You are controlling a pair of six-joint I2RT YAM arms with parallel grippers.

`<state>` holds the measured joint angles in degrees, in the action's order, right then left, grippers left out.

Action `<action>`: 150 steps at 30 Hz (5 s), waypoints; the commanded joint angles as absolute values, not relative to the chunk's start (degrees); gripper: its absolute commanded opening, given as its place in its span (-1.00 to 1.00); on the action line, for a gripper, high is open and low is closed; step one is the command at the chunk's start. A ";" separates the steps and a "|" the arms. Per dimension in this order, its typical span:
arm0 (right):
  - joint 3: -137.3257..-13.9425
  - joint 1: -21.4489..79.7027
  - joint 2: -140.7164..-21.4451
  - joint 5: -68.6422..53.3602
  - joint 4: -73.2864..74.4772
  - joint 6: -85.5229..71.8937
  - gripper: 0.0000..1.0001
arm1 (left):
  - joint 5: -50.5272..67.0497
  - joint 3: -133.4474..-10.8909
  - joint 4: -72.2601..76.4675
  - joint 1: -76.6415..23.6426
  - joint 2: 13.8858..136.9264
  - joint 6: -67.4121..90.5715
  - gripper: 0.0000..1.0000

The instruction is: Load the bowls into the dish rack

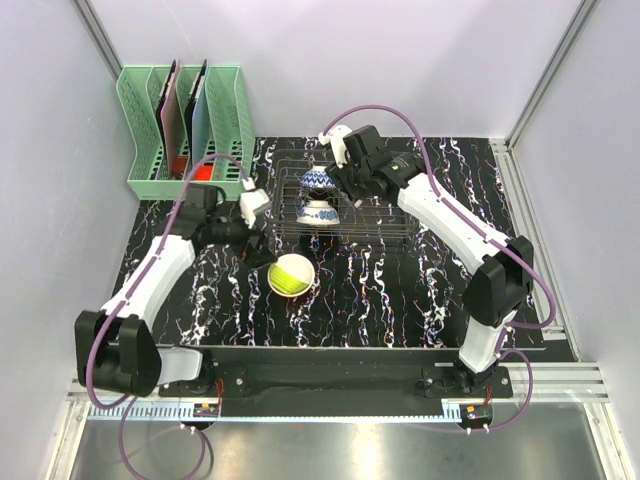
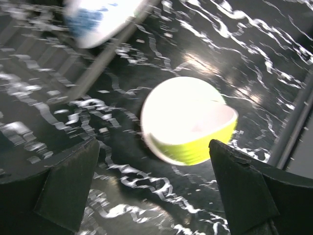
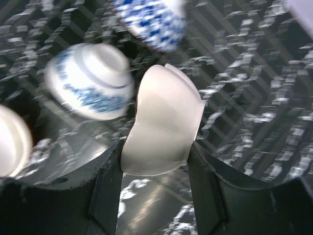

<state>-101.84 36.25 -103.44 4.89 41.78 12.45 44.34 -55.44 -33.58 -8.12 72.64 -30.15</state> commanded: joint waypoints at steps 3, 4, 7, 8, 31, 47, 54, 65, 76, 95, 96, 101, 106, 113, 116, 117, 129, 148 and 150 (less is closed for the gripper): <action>-101.34 36.30 -106.34 24.86 31.47 23.19 -1.00 | 42.80 -56.59 -33.75 -13.27 80.22 -28.22 0.98; -100.29 36.30 -107.04 25.92 29.20 24.25 -1.00 | 42.89 -57.12 -33.84 -13.45 81.11 -27.43 0.98; -99.49 35.69 -108.10 26.89 26.73 26.89 -1.00 | 42.63 -59.93 -34.71 -13.89 84.19 -25.05 0.98; -99.49 35.60 -108.37 26.63 26.54 28.11 -1.00 | 42.89 -61.51 -35.59 -14.06 84.72 -25.57 0.98; -98.09 30.50 -111.18 25.93 24.79 28.21 -1.00 | 29.19 -69.26 -46.93 -16.96 91.84 -27.07 0.98; -102.12 28.21 -117.50 31.20 24.52 26.63 -1.00 | 26.28 -71.80 -51.15 -19.25 92.37 -29.97 0.98; -105.82 27.86 -122.86 32.96 24.61 27.60 -1.00 | 27.33 -74.35 -51.33 -19.34 92.29 -29.27 0.98; -107.84 27.86 -128.76 35.33 24.35 27.95 -1.00 | 29.26 -73.74 -52.29 -19.42 87.37 -30.67 0.98; -104.59 28.47 -129.46 34.10 24.43 27.95 -1.00 | 30.76 -70.75 -52.56 -19.34 84.29 -32.08 0.98; -101.25 31.55 -133.86 35.33 24.43 28.21 0.34 | 31.90 -68.64 -53.35 -19.34 80.25 -33.66 0.98; -101.08 31.55 -133.86 35.51 24.35 28.21 0.41 | 31.90 -68.64 -53.44 -19.25 80.16 -33.84 0.98; -99.58 31.55 -133.51 36.12 24.43 28.21 0.64 | 32.78 -68.38 -53.88 -19.34 79.98 -34.54 0.98; -98.18 31.55 -131.14 36.65 24.35 27.34 0.67 | 37.34 -68.03 -54.67 -19.42 79.80 -35.86 0.98; -97.65 31.64 -124.72 35.69 24.61 26.54 0.70 | 42.19 -67.15 -55.11 -19.60 81.12 -37.88 0.98; -97.91 31.55 -122.17 34.63 25.22 25.93 0.71 | 42.54 -66.71 -54.85 -19.51 83.31 -38.14 0.98; -98.08 31.55 -121.04 34.54 25.57 25.67 0.71 | 42.97 -66.45 -54.67 -19.69 83.84 -38.23 0.98; -99.67 31.55 -117.16 33.31 27.42 24.70 0.72 | 42.63 -65.57 -52.38 -20.21 90.09 -38.67 0.44; -100.02 31.29 -113.38 33.40 28.91 23.99 0.75 | 37.63 -67.06 -59.41 -20.92 89.47 -46.14 -1.00; -99.93 31.38 -112.77 33.22 29.00 23.82 0.75 | 34.81 -67.06 -59.76 -20.83 88.16 -46.93 -1.00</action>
<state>-98.13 31.03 -117.69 33.56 28.80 25.15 39.31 -65.36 -57.04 -20.64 90.52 -42.85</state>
